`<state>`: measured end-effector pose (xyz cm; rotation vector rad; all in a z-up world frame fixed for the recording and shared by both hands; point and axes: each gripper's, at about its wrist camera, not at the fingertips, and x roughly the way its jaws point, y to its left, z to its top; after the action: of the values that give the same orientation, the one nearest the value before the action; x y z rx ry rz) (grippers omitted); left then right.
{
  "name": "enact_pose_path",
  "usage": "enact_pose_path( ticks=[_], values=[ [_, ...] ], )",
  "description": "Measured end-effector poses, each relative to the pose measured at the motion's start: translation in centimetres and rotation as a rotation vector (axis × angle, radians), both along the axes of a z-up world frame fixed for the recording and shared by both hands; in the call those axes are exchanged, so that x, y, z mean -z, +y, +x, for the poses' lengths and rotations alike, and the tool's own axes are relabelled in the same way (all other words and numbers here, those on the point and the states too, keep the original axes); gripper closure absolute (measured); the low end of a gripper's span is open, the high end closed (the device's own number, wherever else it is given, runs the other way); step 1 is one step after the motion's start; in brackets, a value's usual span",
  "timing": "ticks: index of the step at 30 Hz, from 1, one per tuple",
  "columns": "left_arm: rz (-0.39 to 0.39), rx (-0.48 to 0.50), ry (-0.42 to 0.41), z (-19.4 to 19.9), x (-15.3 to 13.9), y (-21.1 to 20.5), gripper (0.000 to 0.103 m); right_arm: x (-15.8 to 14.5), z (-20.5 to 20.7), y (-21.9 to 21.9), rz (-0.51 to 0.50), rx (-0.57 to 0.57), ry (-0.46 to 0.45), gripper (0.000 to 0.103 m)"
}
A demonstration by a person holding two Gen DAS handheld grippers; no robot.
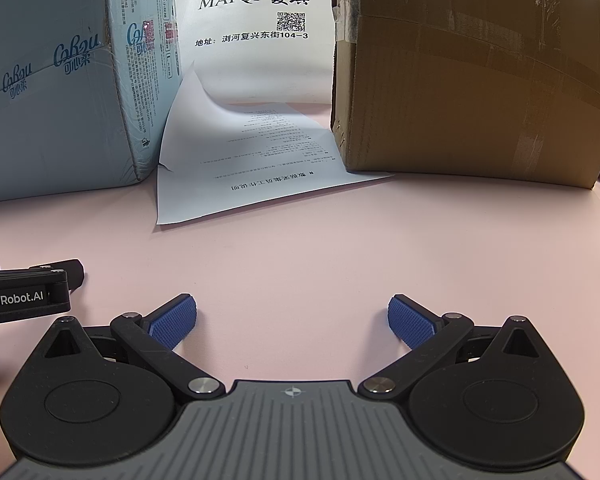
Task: Fold clothes
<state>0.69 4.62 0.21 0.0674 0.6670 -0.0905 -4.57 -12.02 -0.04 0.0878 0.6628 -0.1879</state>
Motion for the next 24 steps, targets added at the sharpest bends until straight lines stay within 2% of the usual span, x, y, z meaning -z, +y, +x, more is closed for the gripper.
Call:
enact_pose_path(
  ticks=[24],
  values=[
    [0.001, 0.000, 0.001, 0.05, -0.01, 0.01, 0.000, 0.02, 0.12, 0.01, -0.001, -0.001, 0.002, 0.000]
  ],
)
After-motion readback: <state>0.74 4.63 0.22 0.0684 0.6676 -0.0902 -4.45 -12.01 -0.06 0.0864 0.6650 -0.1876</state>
